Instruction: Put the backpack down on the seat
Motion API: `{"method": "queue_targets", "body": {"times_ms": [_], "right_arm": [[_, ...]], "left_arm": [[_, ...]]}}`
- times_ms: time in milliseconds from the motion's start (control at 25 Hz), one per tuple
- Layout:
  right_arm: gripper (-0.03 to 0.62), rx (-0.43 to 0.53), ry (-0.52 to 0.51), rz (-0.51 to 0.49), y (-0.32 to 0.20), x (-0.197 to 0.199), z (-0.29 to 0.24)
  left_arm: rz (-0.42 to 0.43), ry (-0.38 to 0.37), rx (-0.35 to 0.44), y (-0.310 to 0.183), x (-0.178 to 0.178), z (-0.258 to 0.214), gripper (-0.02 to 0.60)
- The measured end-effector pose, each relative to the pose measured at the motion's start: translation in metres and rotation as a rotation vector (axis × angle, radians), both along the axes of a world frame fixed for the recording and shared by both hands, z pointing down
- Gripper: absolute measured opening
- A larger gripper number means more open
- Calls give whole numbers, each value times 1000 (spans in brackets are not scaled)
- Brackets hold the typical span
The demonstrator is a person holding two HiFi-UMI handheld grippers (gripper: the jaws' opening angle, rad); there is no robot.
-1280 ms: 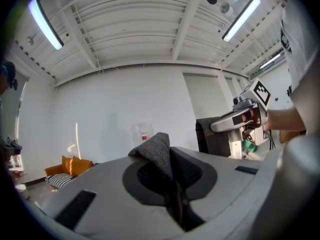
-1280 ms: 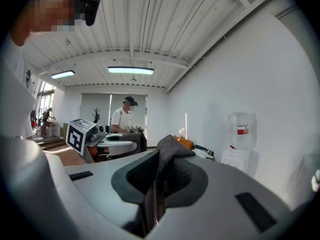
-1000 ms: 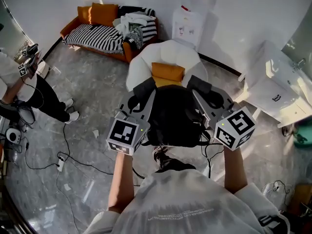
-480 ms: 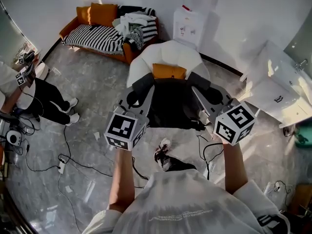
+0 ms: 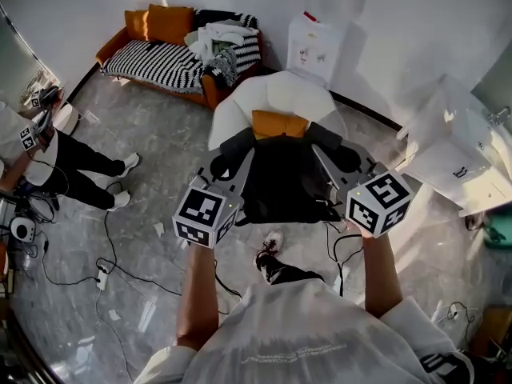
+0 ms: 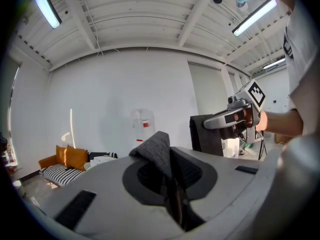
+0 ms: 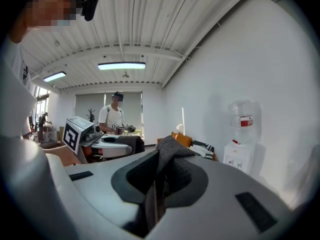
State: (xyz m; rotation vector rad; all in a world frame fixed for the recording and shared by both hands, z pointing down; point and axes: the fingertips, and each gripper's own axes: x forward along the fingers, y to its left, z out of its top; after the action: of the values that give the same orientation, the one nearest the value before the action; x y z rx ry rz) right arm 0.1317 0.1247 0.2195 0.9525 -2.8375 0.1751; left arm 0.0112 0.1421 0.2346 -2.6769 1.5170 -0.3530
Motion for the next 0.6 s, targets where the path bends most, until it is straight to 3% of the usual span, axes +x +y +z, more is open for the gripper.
{"method": "queue_targets", "body": {"times_ms": [600], "right_arm": [[31, -53, -7, 7, -85, -26, 14]], "left_arm": [[21, 1, 3, -86, -21, 8, 44]]}}
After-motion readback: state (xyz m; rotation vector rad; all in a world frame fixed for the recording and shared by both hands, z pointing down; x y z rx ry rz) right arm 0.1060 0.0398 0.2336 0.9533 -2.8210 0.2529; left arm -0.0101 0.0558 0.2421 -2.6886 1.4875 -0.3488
